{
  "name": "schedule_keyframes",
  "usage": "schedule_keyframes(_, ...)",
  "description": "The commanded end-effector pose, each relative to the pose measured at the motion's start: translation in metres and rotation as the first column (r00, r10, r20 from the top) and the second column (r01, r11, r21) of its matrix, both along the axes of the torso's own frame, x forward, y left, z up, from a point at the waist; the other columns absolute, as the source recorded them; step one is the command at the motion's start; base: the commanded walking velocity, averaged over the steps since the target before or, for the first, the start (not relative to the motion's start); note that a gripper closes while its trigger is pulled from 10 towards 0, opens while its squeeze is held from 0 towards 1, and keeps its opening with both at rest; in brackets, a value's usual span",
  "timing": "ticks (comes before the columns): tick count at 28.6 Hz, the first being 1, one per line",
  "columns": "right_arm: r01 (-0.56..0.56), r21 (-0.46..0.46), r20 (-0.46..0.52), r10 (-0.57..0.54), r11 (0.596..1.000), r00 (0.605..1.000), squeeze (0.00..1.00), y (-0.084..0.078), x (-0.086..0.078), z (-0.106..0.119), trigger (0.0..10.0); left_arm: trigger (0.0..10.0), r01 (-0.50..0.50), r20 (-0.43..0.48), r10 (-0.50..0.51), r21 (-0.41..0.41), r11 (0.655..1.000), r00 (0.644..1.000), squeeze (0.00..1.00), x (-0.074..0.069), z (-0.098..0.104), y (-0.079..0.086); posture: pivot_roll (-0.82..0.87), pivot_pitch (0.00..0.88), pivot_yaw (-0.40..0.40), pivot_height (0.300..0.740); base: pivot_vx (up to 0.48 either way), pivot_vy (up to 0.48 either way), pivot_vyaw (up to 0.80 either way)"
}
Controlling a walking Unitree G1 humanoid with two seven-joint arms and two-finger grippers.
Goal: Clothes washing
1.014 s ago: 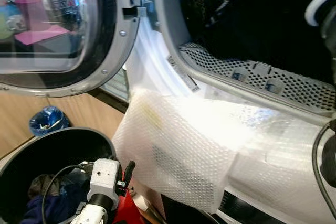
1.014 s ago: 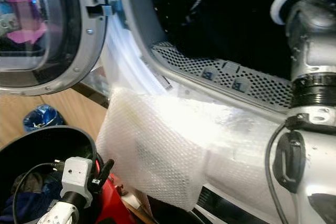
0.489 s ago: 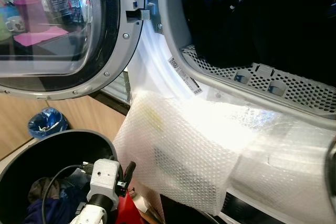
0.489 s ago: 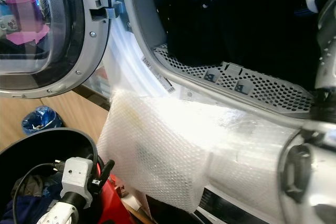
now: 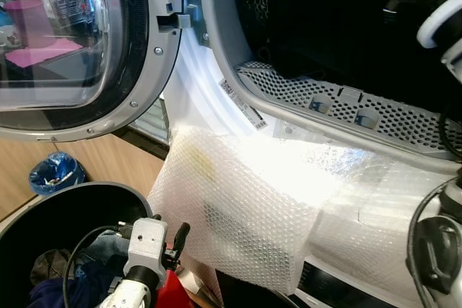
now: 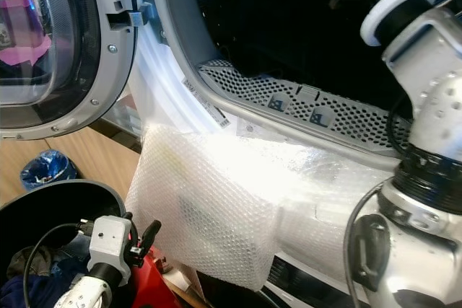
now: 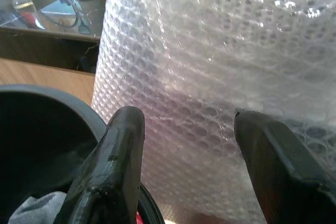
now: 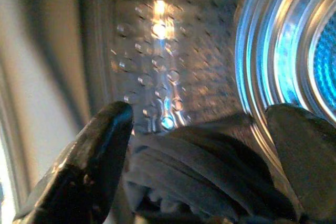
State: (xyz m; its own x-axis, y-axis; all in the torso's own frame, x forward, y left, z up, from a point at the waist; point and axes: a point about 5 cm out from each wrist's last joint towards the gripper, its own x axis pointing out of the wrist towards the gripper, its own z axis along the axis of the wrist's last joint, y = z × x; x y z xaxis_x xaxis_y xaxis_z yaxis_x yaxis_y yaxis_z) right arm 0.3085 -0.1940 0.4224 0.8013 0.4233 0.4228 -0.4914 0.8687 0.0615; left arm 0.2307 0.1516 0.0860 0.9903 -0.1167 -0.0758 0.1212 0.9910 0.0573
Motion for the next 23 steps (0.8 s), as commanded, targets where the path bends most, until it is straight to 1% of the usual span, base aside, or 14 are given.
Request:
schedule_keyframes(1, -0.011, -0.008, 0.030, 0.011, 1.000, 0.999, 0.00, 0.000, -0.005, 0.003, 10.0, 10.0, 0.003, -0.012, -0.003, -0.013, 1.000, 1.000, 0.00, 0.000, -0.002, 0.000, -0.01, 0.054, -0.040, 0.740, 0.000, 0.000, 0.00)
schedule_keyframes(3, -0.173, -0.115, 0.171, 0.191, 0.978, 0.967, 0.00, 0.012, -0.032, 0.002, 10.0, 10.0, -0.003, -0.011, 0.003, -0.008, 1.000, 1.000, 0.00, 0.000, -0.002, 0.002, -0.01, 0.061, -0.045, 0.740, 0.000, 0.000, 0.00)
schedule_keyframes(4, -0.443, -0.177, 0.291, 0.476, 0.879, 0.830, 0.00, 0.030, -0.072, 0.003, 10.0, 10.0, -0.008, -0.017, 0.008, -0.007, 1.000, 1.000, 0.00, -0.001, -0.005, 0.004, -0.02, 0.059, -0.051, 0.740, 0.000, 0.000, 0.00)
schedule_keyframes(6, -0.628, -0.183, 0.318, 0.650, 0.757, 0.691, 0.00, 0.039, -0.096, 0.000, 10.0, 10.0, -0.009, -0.020, 0.009, -0.009, 1.000, 1.000, 0.00, 0.000, -0.006, 0.003, -0.02, 0.053, -0.055, 0.740, 0.000, 0.000, 0.00)
schedule_keyframes(9, -0.746, -0.173, 0.268, 0.760, 0.643, 0.592, 0.00, 0.046, -0.104, -0.015, 10.0, 10.0, -0.005, -0.019, 0.005, -0.011, 1.000, 1.000, 0.00, 0.001, -0.006, 0.001, -0.02, 0.045, -0.061, 0.740, 0.000, 0.000, 0.00)
schedule_keyframes(10, -0.746, -0.173, 0.268, 0.760, 0.643, 0.592, 0.00, 0.046, -0.104, -0.015, 10.0, 10.0, -0.005, -0.019, 0.005, -0.011, 1.000, 1.000, 0.00, 0.001, -0.006, 0.001, -0.02, 0.045, -0.061, 0.740, 0.000, 0.000, 0.00)
schedule_keyframes(11, -0.825, -0.128, 0.273, 0.819, 0.550, 0.504, 0.00, 0.052, -0.112, -0.026, 10.0, 10.0, -0.003, -0.019, 0.003, -0.012, 1.000, 1.000, 0.00, 0.002, -0.007, 0.000, -0.03, 0.039, -0.063, 0.740, 0.000, 0.000, 0.00)
schedule_keyframes(12, -0.825, -0.128, 0.273, 0.819, 0.550, 0.504, 0.00, 0.052, -0.112, -0.026, 10.0, 10.0, -0.003, -0.019, 0.003, -0.012, 1.000, 1.000, 0.00, 0.002, -0.007, 0.000, -0.03, 0.039, -0.063, 0.740, 0.000, 0.000, 0.00)
schedule_keyframes(13, -0.909, -0.019, 0.301, 0.870, 0.416, 0.391, 0.00, 0.061, -0.120, -0.038, 10.0, 10.0, -0.002, -0.019, 0.002, -0.014, 1.000, 1.000, 0.00, 0.003, -0.007, 0.000, -0.03, 0.031, -0.066, 0.740, 0.000, 0.000, 0.00)
schedule_keyframes(15, -0.948, 0.051, 0.280, 0.907, 0.315, 0.316, 0.00, 0.075, -0.126, -0.053, 10.0, 10.0, 0.001, -0.017, -0.001, -0.015, 1.000, 1.000, 0.00, 0.005, -0.008, -0.001, -0.03, 0.029, -0.069, 0.740, 0.000, 0.000, 0.00)
schedule_keyframes(18, -0.960, 0.113, 0.201, 0.941, 0.255, 0.273, 0.00, 0.086, -0.130, -0.078, 10.0, 10.0, 0.003, -0.011, -0.003, -0.012, 1.000, 1.000, 0.00, 0.008, -0.007, -0.001, -0.03, 0.025, -0.073, 0.740, 0.000, 0.000, 0.00)
schedule_keyframes(19, -0.955, 0.161, 0.113, 0.957, 0.248, 0.268, 0.00, 0.089, -0.129, -0.102, 10.0, 10.0, 0.001, -0.004, -0.001, -0.013, 1.000, 1.000, 0.00, 0.009, -0.006, -0.001, -0.03, 0.019, -0.078, 0.740, 0.000, 0.000, 0.00)
schedule_keyframes(20, -0.948, 0.196, 0.017, 0.965, 0.252, 0.260, 0.00, 0.092, -0.129, -0.125, 10.0, 10.0, -0.001, 0.004, 0.001, -0.010, 1.000, 1.000, 0.00, 0.010, -0.004, -0.001, -0.02, 0.020, -0.080, 0.740, 0.000, 0.000, 0.00)
schedule_keyframes(23, -0.925, 0.268, -0.129, 0.962, 0.268, 0.241, 0.00, 0.094, -0.131, -0.159, 10.0, 10.0, -0.007, 0.023, 0.007, -0.007, 1.000, 1.000, 0.00, 0.012, 0.000, 0.000, -0.02, 0.016, -0.082, 0.740, 0.000, 0.000, 0.00)
